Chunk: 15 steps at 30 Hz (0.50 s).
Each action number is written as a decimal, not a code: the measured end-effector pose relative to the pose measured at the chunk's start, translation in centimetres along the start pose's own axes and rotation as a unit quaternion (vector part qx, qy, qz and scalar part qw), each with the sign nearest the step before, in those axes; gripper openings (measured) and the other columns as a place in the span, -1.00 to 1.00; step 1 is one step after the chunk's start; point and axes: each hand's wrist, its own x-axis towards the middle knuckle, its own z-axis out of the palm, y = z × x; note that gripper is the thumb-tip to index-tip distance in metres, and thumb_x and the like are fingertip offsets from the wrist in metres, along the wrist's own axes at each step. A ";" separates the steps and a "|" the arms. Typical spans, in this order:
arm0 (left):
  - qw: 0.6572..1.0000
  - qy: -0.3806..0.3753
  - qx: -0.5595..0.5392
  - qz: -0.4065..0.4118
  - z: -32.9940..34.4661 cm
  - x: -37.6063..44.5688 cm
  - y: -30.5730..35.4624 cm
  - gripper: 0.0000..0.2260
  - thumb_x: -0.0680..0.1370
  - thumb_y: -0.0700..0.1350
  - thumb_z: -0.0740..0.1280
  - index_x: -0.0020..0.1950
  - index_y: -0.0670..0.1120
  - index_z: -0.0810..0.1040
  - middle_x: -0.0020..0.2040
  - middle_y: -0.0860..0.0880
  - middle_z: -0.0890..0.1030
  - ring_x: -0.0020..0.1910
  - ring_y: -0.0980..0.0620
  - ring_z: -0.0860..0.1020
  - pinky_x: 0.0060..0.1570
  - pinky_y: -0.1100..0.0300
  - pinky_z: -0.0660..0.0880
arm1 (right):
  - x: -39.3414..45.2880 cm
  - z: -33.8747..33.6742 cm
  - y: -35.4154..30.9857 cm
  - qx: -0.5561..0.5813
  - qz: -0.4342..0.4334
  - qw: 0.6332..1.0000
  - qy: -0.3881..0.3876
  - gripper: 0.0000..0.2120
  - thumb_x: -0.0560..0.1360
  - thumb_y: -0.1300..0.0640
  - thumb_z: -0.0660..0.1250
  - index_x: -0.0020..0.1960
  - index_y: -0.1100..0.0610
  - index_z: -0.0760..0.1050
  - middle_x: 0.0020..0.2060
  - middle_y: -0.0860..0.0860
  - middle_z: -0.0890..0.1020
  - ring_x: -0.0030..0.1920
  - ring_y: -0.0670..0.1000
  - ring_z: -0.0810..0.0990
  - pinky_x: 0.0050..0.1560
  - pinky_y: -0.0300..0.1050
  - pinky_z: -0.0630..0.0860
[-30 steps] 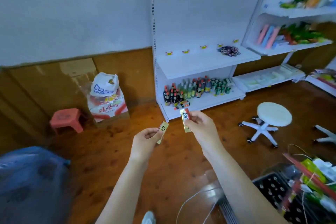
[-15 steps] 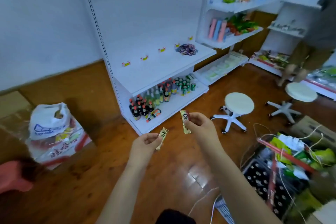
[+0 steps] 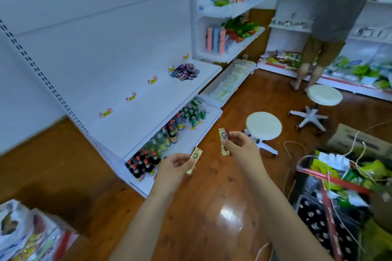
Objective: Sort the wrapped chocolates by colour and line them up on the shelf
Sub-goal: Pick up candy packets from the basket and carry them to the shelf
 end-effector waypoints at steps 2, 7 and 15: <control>1.000 -0.011 -0.004 0.006 -0.2 3.1 1.4 -0.94 0.51 -0.15 0.47 -0.06 -0.05 0.62 -0.15 -0.02 0.70 -0.09 0.00 0.69 -0.07 0.16 0.64 | 3.0 0.8 -0.8 0.001 0.000 1.000 0.008 -0.89 0.53 0.19 0.38 -0.06 -0.02 0.57 -0.15 -0.06 0.67 -0.13 -0.10 0.60 -0.24 -0.39 0.45; 0.999 -0.029 -0.018 0.006 -1.2 10.9 3.8 -0.95 0.52 -0.14 0.45 -0.04 -0.04 0.62 -0.14 -0.04 0.72 -0.06 -0.05 0.69 -0.21 0.21 0.58 | 10.0 3.2 -2.8 -0.006 -0.004 0.999 0.032 -0.92 0.53 0.21 0.39 -0.06 0.04 0.58 -0.19 -0.03 0.66 -0.17 -0.05 0.59 -0.18 -0.23 0.47; 0.996 -0.084 -0.037 0.004 -2.6 30.2 7.7 -0.92 0.52 -0.19 0.45 -0.01 -0.10 0.63 -0.06 -0.13 0.71 -0.06 -0.05 0.68 -0.08 0.12 0.61 | 24.7 10.1 -4.0 -0.024 -0.006 0.995 0.098 -0.94 0.53 0.19 0.40 -0.05 0.05 0.60 -0.20 -0.04 0.67 -0.16 -0.06 0.62 -0.13 -0.21 0.52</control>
